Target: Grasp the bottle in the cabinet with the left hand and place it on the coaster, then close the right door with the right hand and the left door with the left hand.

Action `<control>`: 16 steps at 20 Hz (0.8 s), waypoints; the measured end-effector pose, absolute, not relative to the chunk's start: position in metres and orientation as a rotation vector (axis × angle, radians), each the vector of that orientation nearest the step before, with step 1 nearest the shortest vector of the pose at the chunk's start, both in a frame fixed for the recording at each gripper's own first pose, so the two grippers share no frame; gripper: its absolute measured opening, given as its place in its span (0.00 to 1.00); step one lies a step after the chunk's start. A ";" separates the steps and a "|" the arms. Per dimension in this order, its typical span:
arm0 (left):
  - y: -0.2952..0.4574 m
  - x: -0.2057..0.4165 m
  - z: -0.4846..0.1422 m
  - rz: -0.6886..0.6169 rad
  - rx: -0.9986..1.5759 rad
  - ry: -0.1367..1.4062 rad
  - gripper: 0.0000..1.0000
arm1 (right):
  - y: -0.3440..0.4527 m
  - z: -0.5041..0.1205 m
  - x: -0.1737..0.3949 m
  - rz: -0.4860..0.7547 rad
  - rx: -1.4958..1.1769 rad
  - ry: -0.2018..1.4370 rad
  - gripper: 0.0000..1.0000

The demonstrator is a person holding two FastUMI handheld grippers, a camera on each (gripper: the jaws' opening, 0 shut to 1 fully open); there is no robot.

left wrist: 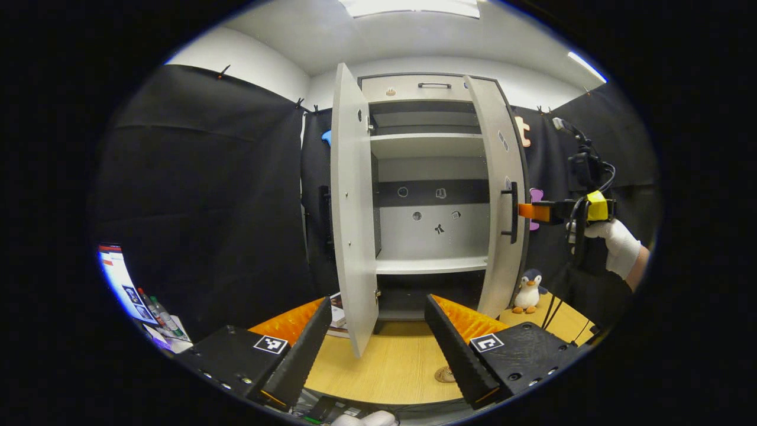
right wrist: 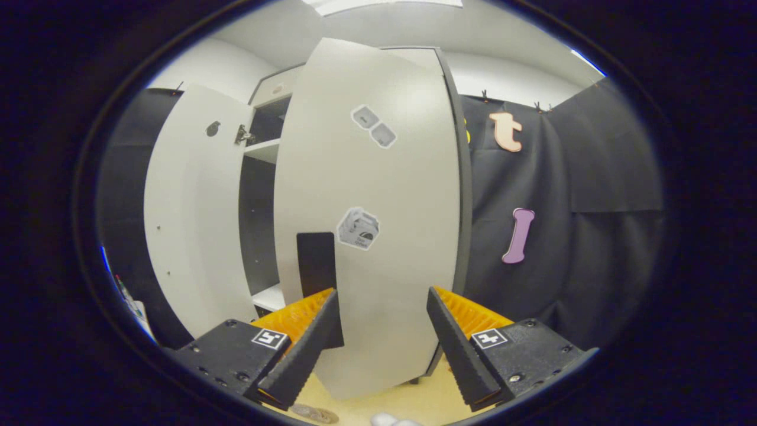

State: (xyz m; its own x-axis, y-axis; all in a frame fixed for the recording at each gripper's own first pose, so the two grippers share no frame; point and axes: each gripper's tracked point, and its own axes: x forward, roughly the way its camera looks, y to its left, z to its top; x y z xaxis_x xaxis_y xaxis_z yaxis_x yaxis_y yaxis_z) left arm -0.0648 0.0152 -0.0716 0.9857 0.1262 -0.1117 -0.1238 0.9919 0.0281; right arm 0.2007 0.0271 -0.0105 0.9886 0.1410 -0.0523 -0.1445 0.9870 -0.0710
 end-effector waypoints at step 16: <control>0.085 -0.009 -0.074 0.003 -0.015 0.078 0.96 | -0.005 -0.003 0.081 -0.055 -0.050 0.022 0.99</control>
